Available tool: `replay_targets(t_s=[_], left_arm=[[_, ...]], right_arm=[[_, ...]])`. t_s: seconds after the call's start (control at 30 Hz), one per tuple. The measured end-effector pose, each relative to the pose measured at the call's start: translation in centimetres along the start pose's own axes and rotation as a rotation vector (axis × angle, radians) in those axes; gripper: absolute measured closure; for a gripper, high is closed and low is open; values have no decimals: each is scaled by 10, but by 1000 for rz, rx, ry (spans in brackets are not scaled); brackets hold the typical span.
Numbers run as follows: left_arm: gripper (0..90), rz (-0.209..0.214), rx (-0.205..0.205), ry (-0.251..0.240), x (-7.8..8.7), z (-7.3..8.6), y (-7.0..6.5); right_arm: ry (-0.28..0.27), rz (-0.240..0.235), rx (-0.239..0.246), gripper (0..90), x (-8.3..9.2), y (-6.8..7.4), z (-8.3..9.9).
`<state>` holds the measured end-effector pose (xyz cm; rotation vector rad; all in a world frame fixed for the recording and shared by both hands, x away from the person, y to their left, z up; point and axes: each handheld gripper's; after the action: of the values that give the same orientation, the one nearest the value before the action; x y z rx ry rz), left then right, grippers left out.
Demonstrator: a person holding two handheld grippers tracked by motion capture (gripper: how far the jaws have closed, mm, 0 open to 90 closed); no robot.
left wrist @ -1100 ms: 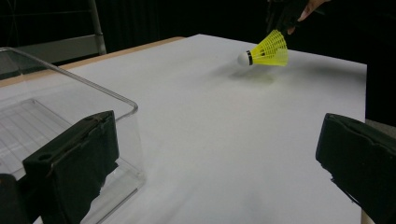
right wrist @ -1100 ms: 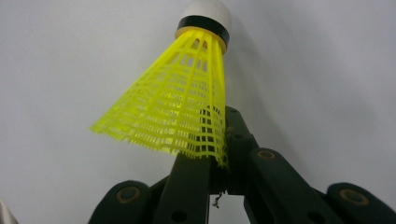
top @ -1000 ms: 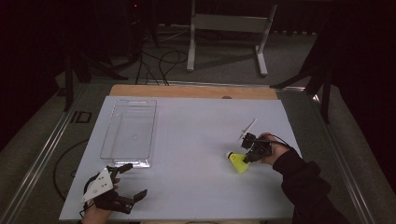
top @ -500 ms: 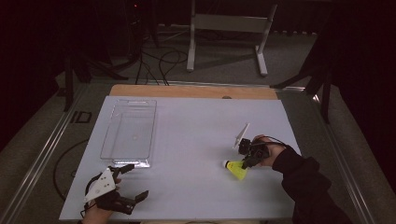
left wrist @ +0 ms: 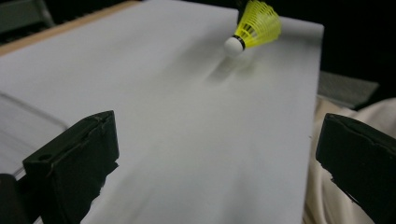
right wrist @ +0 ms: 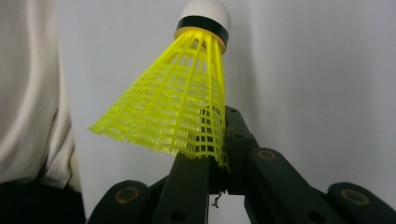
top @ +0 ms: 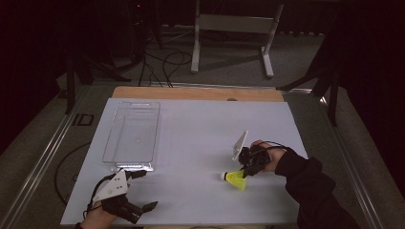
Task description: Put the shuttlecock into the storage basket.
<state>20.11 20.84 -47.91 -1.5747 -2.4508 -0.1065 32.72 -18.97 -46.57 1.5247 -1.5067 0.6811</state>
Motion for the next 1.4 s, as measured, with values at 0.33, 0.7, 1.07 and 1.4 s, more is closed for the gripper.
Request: replay_targets(t_s=[0.33, 0.7, 1.07, 1.4], left_arm=[[2, 145, -9, 163, -19, -23, 7], [2, 242, 23, 209, -38, -61, 15], [2, 293, -21, 265, -63, -89, 22], [2, 345, -52, 282, -94, -111, 26]], right_arm=[[-13, -27, 27, 894, 0, 7, -8], [-46, -37, 64, 894, 5, 13, -14], [-51, -44, 77, 894, 7, 15, -18], [-57, -43, 99, 894, 8, 16, -25]])
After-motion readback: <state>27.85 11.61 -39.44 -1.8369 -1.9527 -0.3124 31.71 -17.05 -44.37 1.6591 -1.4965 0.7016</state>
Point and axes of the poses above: each handheld gripper's, and its own axes: x roughly backward along the jaws, z roughly out of its underside, y roughly to its left, and after that the axes turned 15 degrees about -y, right-handed
